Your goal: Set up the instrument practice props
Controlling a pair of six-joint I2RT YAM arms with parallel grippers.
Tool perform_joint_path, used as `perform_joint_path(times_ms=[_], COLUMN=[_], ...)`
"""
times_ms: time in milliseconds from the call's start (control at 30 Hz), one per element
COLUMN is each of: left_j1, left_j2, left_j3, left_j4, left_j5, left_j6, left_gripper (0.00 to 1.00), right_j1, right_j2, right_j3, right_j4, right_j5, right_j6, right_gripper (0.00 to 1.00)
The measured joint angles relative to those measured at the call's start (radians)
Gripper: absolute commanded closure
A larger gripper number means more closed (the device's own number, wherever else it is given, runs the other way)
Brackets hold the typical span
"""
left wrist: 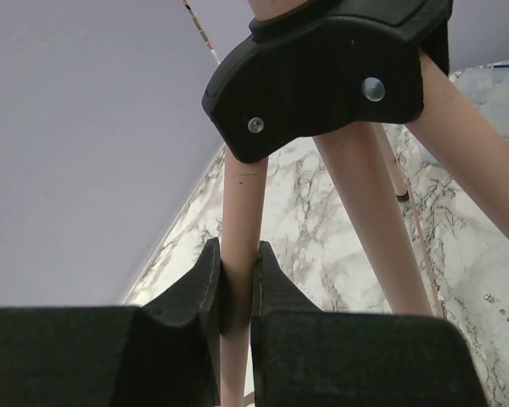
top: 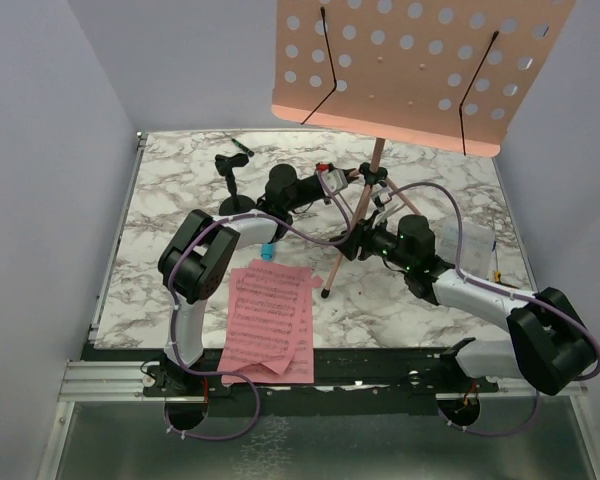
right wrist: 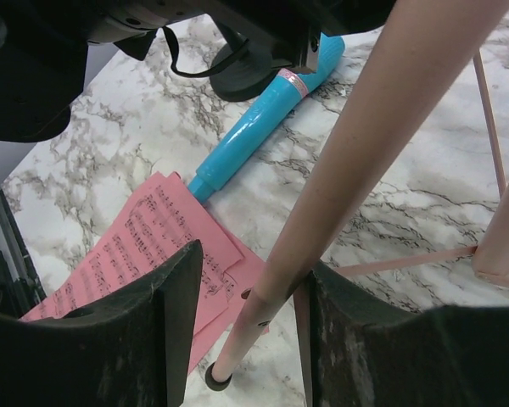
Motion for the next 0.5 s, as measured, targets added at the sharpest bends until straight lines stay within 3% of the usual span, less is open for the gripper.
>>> perform_joint_path(times_ms=[500], left_j1=[-0.002], left_j2=[-0.018], left_j3=[-0.035], left_j4=[0.017], left_j5=[-0.001], left_j6=[0.015], left_gripper=[1.00], right_j1=[0.042], right_j2=[-0.032], right_j3=[0.008], right_j4=[-0.084], right_j5=[0.087], right_j6=[-0.016], right_gripper=[0.47])
